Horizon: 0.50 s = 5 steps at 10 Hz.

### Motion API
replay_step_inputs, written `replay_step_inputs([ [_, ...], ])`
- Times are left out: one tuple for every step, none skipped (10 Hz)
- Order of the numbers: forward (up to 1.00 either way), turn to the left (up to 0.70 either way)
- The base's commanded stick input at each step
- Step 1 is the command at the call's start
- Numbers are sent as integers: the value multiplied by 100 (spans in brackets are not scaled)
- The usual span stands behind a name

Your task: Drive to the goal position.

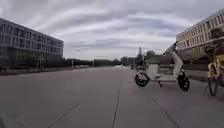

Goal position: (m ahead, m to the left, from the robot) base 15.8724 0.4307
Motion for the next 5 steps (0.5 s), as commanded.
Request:
replay_step_inputs([
  [85,0],
  [85,0],
  [85,0],
  [85,6],
  [85,24],
])
